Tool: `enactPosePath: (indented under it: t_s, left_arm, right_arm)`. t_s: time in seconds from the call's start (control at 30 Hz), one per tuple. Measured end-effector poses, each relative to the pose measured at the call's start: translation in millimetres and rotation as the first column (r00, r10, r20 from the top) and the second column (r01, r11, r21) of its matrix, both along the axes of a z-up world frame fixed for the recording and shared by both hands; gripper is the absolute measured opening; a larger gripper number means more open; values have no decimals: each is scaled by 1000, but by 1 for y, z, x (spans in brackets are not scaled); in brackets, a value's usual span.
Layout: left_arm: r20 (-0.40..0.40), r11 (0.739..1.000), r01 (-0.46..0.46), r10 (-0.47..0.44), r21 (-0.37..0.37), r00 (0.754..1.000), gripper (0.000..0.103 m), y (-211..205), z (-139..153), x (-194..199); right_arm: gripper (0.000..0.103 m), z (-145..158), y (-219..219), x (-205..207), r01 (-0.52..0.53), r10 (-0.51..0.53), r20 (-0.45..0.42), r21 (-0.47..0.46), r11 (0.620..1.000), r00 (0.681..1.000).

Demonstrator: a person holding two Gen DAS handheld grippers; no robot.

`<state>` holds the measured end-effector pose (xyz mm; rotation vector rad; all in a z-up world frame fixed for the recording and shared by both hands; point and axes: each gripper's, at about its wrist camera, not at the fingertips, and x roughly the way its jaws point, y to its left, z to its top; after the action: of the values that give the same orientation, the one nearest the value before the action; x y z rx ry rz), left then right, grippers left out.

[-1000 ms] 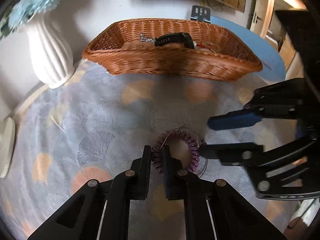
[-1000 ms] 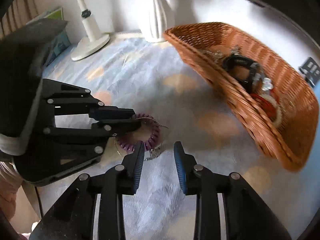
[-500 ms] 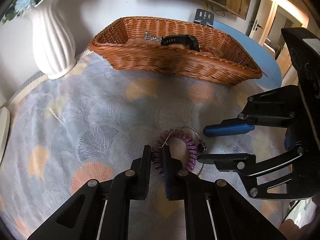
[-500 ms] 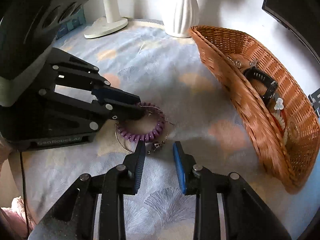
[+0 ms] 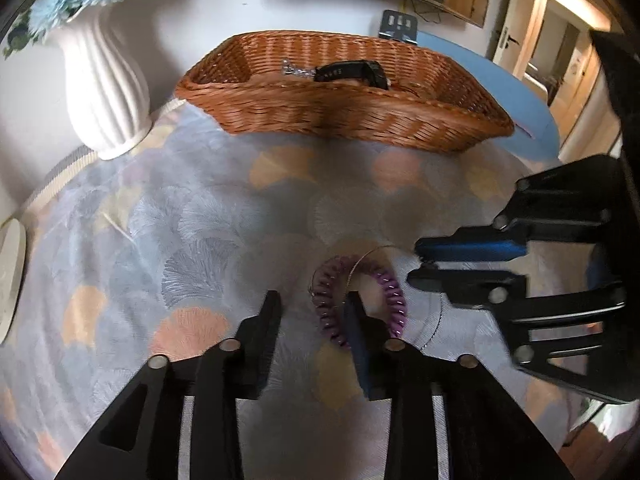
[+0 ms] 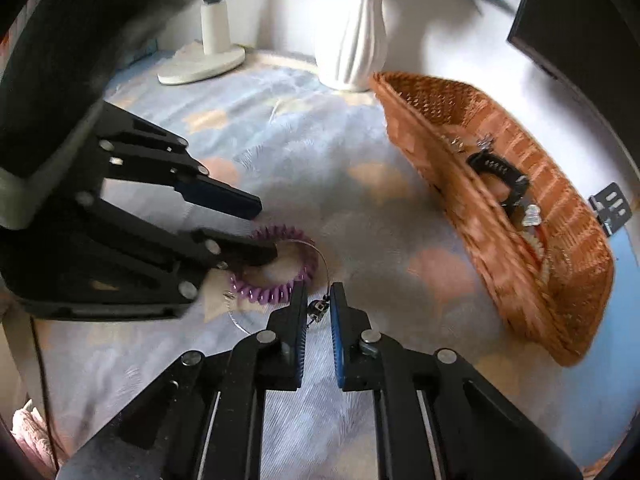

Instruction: Organize jewelry

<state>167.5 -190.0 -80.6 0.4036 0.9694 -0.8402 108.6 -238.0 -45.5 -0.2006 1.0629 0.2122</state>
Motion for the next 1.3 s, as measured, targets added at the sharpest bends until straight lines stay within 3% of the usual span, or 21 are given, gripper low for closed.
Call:
enactPosePath:
  t_s: [0.17,0.27,0.33,0.43,0.5,0.53,0.63,0.77,0.8,0.9,1.1,1.17,1.2,1.3]
  left_arm:
    - [4,999,18,-18,-36,1000,38,6,12,-4]
    - [-64,986,-12,2,-167,998,39,31,29,4]
    - [-130,961,-31,-5,-274,991,41,50,38,12]
    - [-198,930,-41,-34,-365,980,42,64,44,17]
    - [-196,936,-47,-24,-350,980,42,63,45,16]
    - [-195,939,-43,-26,-341,980,42,62,44,15]
    - [-192,950,-49,-12,-308,981,42,56,40,13]
    - [-212,943,-65,-7,-328,977,42,54,38,17]
    - [-215,941,-65,-8,-332,977,42,54,38,17]
    - [-215,943,-62,-10,-327,977,42,54,38,15]
    - [-221,953,-39,-30,-301,975,42,48,31,12]
    - [-222,956,-35,-32,-290,975,42,43,29,12]
    - [-221,957,-34,-31,-287,975,42,41,28,12]
    - [-213,958,-33,-29,-283,977,42,39,29,10]
  right_arm:
    - [11,20,-2,-2,21,-22,39,25,999,999]
    - [11,33,-9,-3,40,-43,63,46,998,997]
    - [11,35,-14,-4,58,-61,60,63,996,996]
    - [11,30,-18,-2,77,-80,36,85,993,996]
    - [11,29,-22,-1,83,-87,33,111,990,996]
    - [11,33,-26,-2,79,-84,26,171,982,996]
    - [11,50,-33,-9,40,-51,25,344,938,998]
    - [11,64,-40,-16,7,-26,34,474,880,999]
    - [11,64,-44,-17,12,-32,33,485,874,999]
    - [11,50,-46,-16,104,-111,4,327,939,994]
    - [11,19,-57,-26,167,-150,-83,273,947,985]
    - [11,13,-54,-27,185,-168,-97,205,961,981]
    - [11,13,-54,-29,173,-156,-94,217,961,983]
    - [11,32,-58,-36,114,-94,-69,400,909,993]
